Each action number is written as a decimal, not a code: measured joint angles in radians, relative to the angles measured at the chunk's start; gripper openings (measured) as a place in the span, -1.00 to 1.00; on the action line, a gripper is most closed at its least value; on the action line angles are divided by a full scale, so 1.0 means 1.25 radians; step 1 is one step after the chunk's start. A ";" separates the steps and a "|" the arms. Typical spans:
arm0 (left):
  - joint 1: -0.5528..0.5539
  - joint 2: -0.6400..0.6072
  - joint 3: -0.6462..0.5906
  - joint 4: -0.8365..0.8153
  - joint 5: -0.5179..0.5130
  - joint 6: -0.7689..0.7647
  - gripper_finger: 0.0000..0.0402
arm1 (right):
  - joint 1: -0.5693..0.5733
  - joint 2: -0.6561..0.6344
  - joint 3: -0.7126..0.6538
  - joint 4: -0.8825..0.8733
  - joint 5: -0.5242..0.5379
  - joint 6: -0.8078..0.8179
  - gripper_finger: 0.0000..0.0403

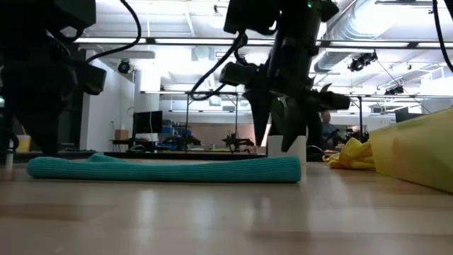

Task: Fold microfiber towels
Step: Fold the blue microfiber cloth

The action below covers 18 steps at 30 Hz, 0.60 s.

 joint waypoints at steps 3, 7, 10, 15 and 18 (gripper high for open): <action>0.000 0.000 0.000 0.006 0.002 0.004 -1.00 | 0.001 0.001 0.028 -0.075 0.018 -0.009 -0.12; 0.001 0.000 0.000 0.008 0.002 0.009 -1.00 | 0.001 0.001 0.016 -0.069 0.014 -0.008 -0.12; 0.001 0.000 0.000 0.010 0.003 0.010 -1.00 | 0.001 0.001 -0.005 -0.031 -0.010 0.000 -0.12; 0.001 0.000 0.000 0.010 0.006 0.010 -1.00 | 0.012 0.001 -0.039 0.016 -0.025 0.027 -0.12; 0.001 0.000 0.000 0.010 0.006 0.009 -1.00 | 0.019 0.003 -0.040 0.021 -0.025 0.029 -0.12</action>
